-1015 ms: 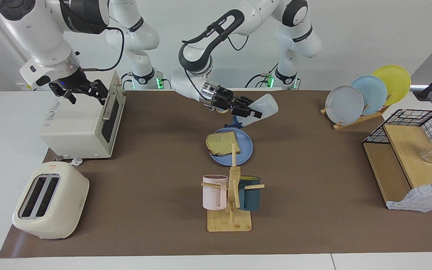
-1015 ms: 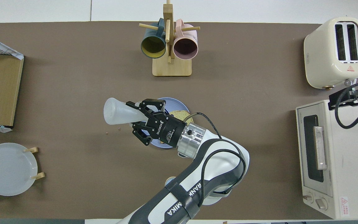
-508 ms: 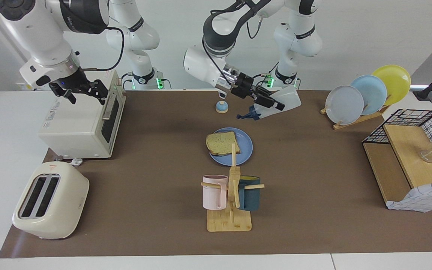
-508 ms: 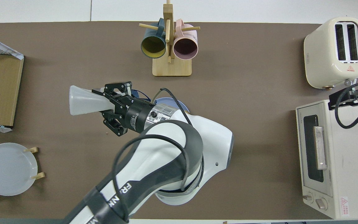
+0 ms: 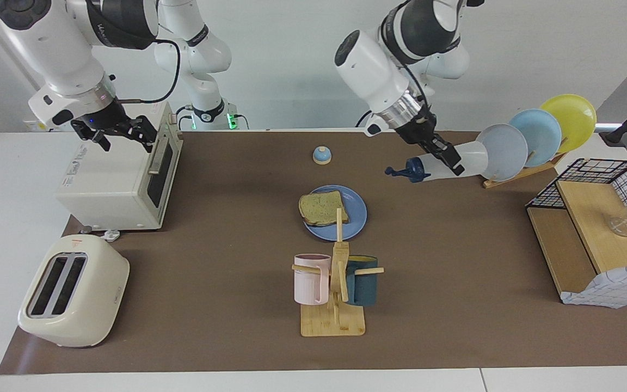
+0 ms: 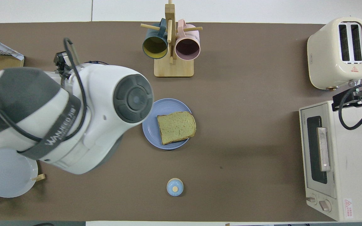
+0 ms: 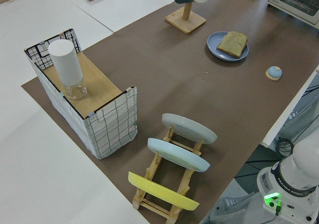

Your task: Put bread on plate and add seasoning

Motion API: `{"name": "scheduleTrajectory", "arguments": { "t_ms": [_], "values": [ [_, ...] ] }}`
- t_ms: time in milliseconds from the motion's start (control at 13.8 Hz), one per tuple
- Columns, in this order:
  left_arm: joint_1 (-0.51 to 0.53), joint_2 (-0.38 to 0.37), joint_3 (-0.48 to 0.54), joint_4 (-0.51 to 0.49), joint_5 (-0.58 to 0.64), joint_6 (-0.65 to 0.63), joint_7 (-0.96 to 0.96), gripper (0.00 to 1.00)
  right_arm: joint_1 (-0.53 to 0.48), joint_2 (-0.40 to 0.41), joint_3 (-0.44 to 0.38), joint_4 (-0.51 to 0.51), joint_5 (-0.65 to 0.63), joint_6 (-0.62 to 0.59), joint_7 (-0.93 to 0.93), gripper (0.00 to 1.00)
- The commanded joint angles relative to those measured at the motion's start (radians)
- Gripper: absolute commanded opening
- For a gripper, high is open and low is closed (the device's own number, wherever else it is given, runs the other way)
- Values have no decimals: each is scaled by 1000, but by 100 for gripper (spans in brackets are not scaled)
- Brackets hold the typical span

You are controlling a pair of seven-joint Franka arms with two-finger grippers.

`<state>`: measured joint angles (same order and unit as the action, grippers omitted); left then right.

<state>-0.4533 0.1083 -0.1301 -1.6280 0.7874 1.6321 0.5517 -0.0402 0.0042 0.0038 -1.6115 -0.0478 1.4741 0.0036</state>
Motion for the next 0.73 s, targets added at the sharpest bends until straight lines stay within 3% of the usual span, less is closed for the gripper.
{"name": "scheduleTrajectory", "arguments": {
  "t_ms": [0,435,653],
  "values": [
    [89,-27,-6,-21,-138,109,-10,0,-9,-18,2,-24,12,17,-22,100],
    [303,-36,-6,-47,-491,331,-18,0,-7,-18,2,-24,12,17,-24,100],
    [349,-50,-6,-111,-641,440,-97,0,-9,-18,2,-24,12,17,-22,100]
  ]
}}
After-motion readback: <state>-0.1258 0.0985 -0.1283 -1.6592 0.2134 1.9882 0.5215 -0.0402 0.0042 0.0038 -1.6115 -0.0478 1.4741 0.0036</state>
